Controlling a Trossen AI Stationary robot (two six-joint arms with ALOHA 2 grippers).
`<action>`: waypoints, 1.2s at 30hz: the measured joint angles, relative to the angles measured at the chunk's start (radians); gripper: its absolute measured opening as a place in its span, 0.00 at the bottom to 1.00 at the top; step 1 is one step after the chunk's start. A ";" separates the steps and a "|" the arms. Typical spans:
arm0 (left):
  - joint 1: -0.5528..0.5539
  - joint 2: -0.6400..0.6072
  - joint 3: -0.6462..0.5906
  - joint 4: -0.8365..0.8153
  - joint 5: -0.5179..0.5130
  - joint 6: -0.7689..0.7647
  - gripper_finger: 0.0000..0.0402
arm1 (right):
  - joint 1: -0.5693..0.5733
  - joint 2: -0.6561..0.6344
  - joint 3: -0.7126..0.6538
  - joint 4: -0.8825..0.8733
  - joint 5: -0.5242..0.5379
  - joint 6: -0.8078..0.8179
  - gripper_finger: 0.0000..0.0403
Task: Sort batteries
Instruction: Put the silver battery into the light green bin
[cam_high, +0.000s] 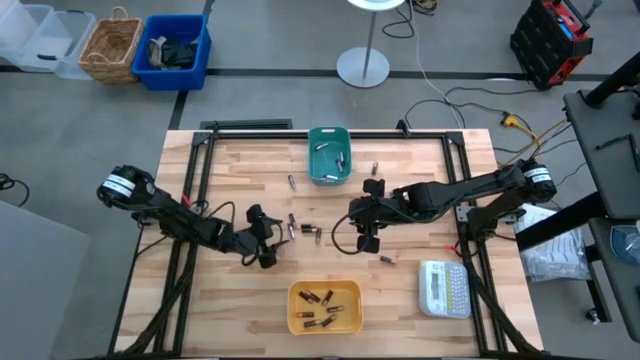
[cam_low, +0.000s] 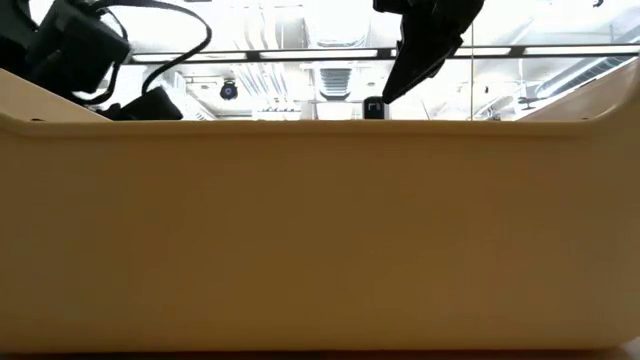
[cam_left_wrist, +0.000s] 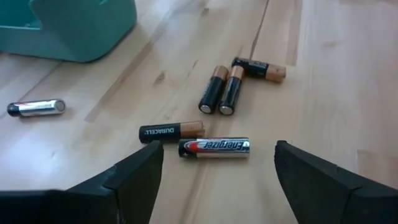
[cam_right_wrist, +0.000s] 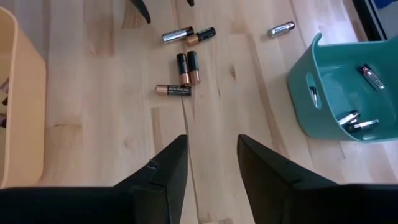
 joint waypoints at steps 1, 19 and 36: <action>0.000 0.000 -0.013 0.034 0.000 0.002 0.70 | 0.000 0.000 0.000 0.001 0.000 0.000 0.33; 0.019 0.094 -0.018 0.166 0.003 0.067 0.70 | 0.000 0.000 -0.001 0.029 0.000 -0.026 0.33; 0.032 0.254 -0.024 0.346 -0.003 0.064 0.70 | 0.000 0.000 -0.004 0.030 0.000 -0.028 0.35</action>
